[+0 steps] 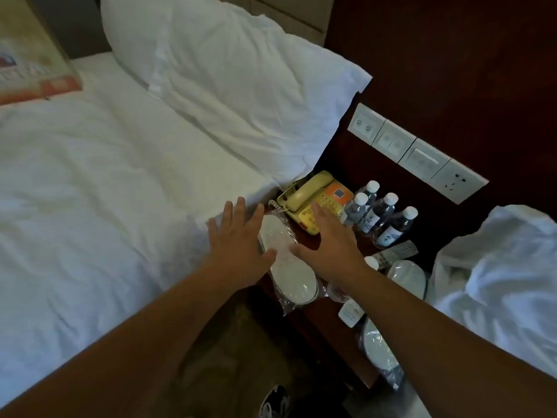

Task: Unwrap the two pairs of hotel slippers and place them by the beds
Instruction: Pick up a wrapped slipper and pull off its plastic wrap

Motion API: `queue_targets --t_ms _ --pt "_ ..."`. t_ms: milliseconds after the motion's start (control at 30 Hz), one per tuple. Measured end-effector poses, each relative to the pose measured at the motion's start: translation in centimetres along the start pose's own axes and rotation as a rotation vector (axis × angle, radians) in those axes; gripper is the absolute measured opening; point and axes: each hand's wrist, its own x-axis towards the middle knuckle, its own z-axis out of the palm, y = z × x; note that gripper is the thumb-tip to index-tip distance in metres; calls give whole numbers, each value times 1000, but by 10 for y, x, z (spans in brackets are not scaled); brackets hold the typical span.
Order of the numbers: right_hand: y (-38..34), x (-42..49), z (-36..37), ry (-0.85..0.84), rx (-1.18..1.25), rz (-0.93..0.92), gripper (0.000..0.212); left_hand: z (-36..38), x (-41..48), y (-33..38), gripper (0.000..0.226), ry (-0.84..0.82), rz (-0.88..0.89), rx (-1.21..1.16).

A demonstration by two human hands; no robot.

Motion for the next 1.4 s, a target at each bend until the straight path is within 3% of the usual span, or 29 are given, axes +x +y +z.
queue_targets --t_ms 300,533,733,1000,1267,1400 --pt "29 -31 38 168 -16 -223 98 60 -53 8 87 158 -13 -19" --pt "51 -78 39 188 -16 -364 98 99 -95 24 89 230 -20 -15" --pt "67 -94 56 63 102 -243 102 109 -109 22 91 203 -38 -1" --pt "72 -23 106 -66 102 -31 111 115 -82 7 87 218 -20 -45" --pt "75 19 145 -225 -52 166 156 119 -58 -4 88 158 -50 -58" --pt "78 26 166 -232 -97 199 161 126 -58 -13 87 152 -68 -90"
